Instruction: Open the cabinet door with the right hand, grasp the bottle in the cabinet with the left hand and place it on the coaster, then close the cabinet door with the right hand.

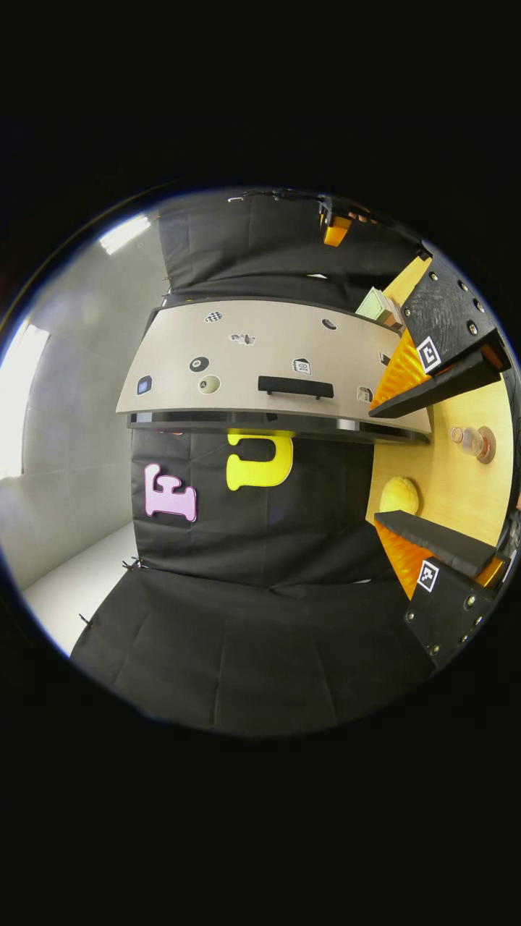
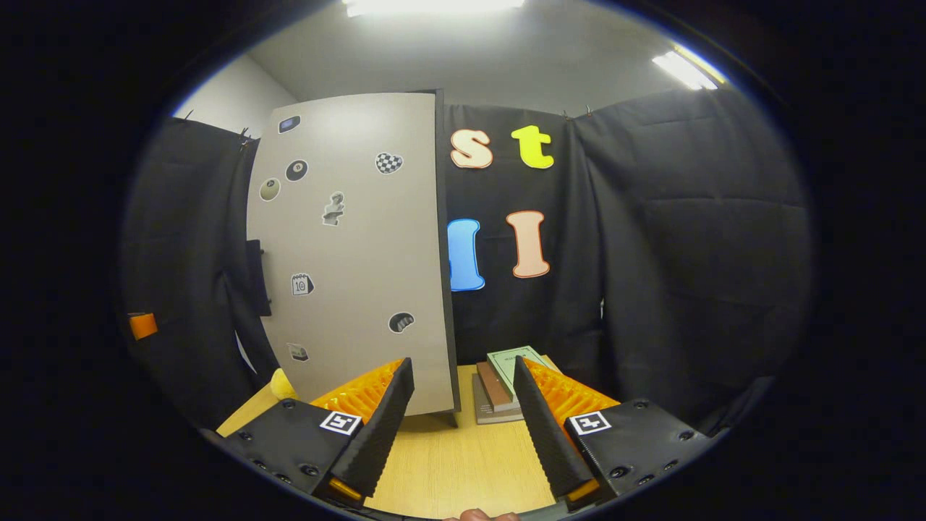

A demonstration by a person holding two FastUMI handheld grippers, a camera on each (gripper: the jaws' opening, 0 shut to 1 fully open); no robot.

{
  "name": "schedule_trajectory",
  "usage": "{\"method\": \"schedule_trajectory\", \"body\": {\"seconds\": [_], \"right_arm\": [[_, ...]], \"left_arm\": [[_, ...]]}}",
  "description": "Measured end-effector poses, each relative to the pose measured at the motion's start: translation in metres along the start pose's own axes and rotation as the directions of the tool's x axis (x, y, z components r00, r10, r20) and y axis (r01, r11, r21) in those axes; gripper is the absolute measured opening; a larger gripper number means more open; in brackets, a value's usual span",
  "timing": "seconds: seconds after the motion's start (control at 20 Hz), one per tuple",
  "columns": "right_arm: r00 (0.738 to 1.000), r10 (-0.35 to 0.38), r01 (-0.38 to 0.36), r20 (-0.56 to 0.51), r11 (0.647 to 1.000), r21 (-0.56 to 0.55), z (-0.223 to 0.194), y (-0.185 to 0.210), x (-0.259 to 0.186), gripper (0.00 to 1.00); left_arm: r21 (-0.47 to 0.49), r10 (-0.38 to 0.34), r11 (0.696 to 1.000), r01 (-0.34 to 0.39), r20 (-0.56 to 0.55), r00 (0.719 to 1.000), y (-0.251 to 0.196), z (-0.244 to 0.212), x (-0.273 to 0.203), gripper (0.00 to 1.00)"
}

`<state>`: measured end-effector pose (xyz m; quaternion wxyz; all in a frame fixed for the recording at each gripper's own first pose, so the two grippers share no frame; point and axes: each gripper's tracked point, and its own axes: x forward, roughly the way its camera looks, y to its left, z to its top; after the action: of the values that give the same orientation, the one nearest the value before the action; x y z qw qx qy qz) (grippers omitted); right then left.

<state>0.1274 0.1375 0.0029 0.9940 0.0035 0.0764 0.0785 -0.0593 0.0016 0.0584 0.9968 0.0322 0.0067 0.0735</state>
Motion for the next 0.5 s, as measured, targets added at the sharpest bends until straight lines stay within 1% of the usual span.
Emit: {"method": "schedule_trajectory", "body": {"seconds": [0.05,0.3,0.35,0.4,0.45,0.5], "right_arm": [[1.0,0.002,-0.002,0.002,1.0,-0.002,0.002,0.001,0.001,0.87],[1.0,0.018,-0.018,0.014,1.0,-0.003,0.006,0.014,0.006,0.87],[1.0,0.007,-0.007,0.015,1.0,-0.012,0.006,0.015,0.007,0.87],[1.0,-0.01,0.011,0.018,1.0,-0.024,0.008,0.014,0.008,0.89],[0.999,-0.026,0.027,0.022,0.999,-0.036,0.008,0.014,0.009,0.87],[0.999,-0.026,0.027,0.023,0.999,-0.045,0.008,0.019,0.011,0.89]], "left_arm": [[0.009,0.001,1.0,-0.001,-0.001,1.0,0.0,-0.001,0.0,0.75],[-0.016,-0.013,1.0,0.013,-0.018,1.0,0.001,-0.013,0.005,0.75],[-0.017,-0.014,1.0,0.014,-0.021,1.0,0.002,-0.015,0.007,0.75],[-0.015,-0.013,1.0,0.013,-0.022,1.0,0.004,-0.017,0.008,0.75],[-0.011,-0.015,1.0,0.015,-0.021,1.0,0.007,-0.016,0.009,0.75],[-0.009,-0.015,1.0,0.015,-0.019,1.0,0.009,-0.016,0.011,0.75]]}}
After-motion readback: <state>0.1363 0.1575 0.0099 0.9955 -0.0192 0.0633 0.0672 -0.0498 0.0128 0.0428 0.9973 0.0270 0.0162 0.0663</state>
